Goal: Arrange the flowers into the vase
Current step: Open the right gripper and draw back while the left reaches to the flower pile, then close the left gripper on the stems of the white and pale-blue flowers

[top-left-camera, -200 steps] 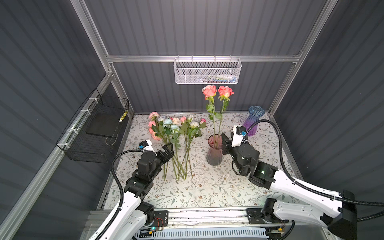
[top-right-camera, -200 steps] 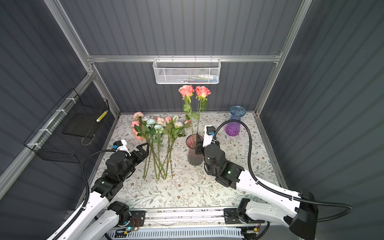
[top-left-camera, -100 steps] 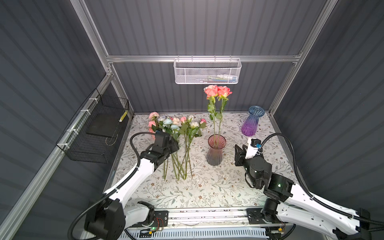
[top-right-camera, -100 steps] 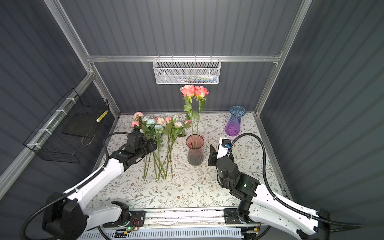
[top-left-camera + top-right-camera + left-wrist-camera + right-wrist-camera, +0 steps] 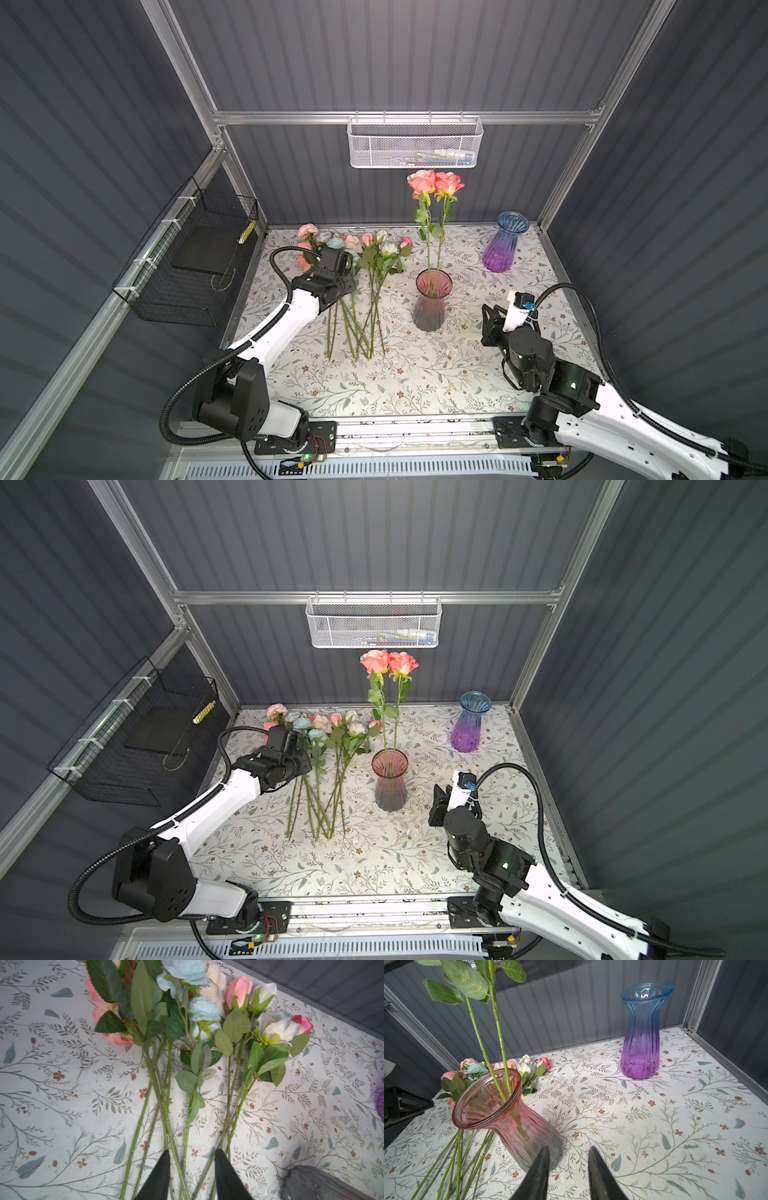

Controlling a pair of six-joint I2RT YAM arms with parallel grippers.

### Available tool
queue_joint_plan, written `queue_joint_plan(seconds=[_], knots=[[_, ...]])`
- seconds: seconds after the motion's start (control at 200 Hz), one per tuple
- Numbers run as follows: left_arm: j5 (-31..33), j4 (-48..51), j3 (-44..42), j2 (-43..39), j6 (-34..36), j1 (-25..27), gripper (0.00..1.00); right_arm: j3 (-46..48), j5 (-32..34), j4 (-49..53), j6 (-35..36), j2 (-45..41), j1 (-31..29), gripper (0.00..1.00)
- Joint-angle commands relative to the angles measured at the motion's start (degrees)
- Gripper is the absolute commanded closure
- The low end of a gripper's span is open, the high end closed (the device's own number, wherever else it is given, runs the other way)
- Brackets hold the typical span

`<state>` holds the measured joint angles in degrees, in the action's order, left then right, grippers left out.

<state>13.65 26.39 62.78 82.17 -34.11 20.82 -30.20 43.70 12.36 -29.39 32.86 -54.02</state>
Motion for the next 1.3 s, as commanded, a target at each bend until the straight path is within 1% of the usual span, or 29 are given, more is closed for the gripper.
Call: queue_joint_plan(seconds=[0.0, 0.11, 0.245, 0.455, 0.555, 0.715, 0.84, 0.935, 1.041, 1.196, 1.246, 1.296], knots=[[-0.9, 1.2, 2.7, 1.9, 0.4, -1.4, 0.66, 1.0, -0.1, 1.8, -1.0, -1.1, 0.3, 0.66], [-5.7, 0.6, 4.4, 5.5, 1.2, -1.0, 0.66, 1.8, -0.4, 1.9, -1.4, -1.6, 0.3, 0.65], [-6.1, 2.1, 7.3, 11.0, 2.9, 1.0, 0.65, 2.4, -0.5, 2.0, -2.1, -1.8, 0.4, 0.65], [-8.6, 1.8, 11.3, 19.9, 5.8, 1.7, 0.64, 2.7, -1.0, 1.2, -2.0, -0.6, 0.8, 0.64], [-6.8, 3.6, 13.7, 23.3, 6.2, 1.7, 0.65, 2.7, -1.6, 0.6, -2.1, 0.4, 0.9, 0.64], [-3.3, 4.6, 13.4, 23.8, 6.5, 1.6, 0.65, 2.7, -1.5, 0.2, -2.1, 1.7, 1.1, 0.64], [-3.2, 5.4, 12.8, 25.4, 7.3, 1.7, 0.65, 3.1, -1.7, -1.1, -1.8, 2.5, 1.5, 0.64], [-4.3, 4.2, 12.2, 27.3, 8.1, 1.7, 0.66, 3.0, -2.3, -1.7, -1.8, 3.4, 1.9, 0.64], [-4.8, 4.1, 13.5, 29.4, 8.2, 1.7, 0.66, 2.9, -2.8, -2.2, -1.8, 4.3, 2.2, 0.63], [-3.0, 4.6, 15.5, 31.5, 7.9, 1.7, 0.68, 2.9, -3.4, -2.5, -2.2, 5.1, 2.3, 0.63], [-3.5, 4.1, 15.6, 31.6, 7.9, 1.7, 0.70, 2.9, -3.4, -2.7, -2.3, 5.2, 2.4, 0.63], [-4.4, 3.4, 15.5, 31.5, 7.7, 1.7, 0.76, 3.1, -3.4, -2.8, -2.3, 5.2, 2.5, 0.63]])
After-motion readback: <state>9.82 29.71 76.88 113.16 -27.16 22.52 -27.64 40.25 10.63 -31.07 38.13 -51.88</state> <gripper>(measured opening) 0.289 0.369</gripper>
